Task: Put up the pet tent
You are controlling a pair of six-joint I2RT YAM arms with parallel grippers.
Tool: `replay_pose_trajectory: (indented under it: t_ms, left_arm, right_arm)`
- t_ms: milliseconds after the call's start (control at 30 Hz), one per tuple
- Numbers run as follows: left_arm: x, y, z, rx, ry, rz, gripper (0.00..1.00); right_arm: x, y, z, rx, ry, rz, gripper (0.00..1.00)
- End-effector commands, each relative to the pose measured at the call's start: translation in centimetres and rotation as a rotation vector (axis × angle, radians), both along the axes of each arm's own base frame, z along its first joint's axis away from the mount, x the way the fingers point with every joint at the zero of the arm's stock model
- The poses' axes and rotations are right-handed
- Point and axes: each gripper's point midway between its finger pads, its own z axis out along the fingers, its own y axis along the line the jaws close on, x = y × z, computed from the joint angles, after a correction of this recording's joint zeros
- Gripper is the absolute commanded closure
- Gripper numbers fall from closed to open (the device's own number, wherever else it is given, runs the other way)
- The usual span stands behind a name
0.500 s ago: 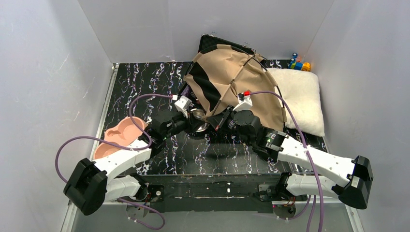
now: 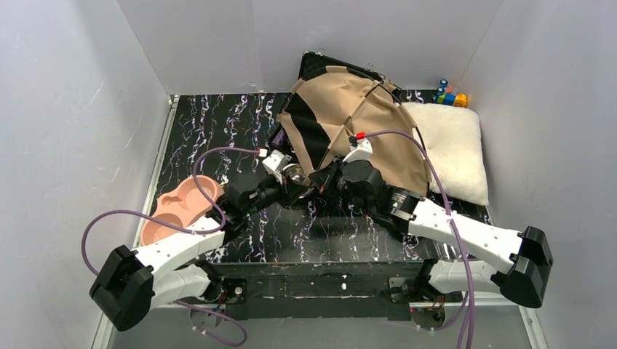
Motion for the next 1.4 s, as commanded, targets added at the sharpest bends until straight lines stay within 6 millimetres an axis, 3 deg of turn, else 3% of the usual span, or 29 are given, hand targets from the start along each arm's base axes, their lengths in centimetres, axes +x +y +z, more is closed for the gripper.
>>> replay_pose_trajectory:
  t_ms: [0,300,600,1367]
  left_arm:
    - [-0.6,0.5,0.5,0.003,-0.036,0.009,1.00]
    - [-1.2,0.4,0.0,0.011,-0.029,-0.001,1.00]
    - [-1.0,0.5,0.2,0.014,-0.031,0.006,1.00]
    - [-1.1,0.7,0.1,0.001,-0.016,0.024,1.00]
  right_arm:
    - [3.0,-0.9,2.3,-0.034,-0.107,-0.078,0.99]
    - [4.8,-0.3,2.2,-0.008,-0.106,-0.072,0.99]
    - [5.2,1.3,-0.1,-0.056,-0.067,-0.033,0.99]
    - [4.9,-0.1,-2.6,-0.103,-0.033,-0.068,0.99]
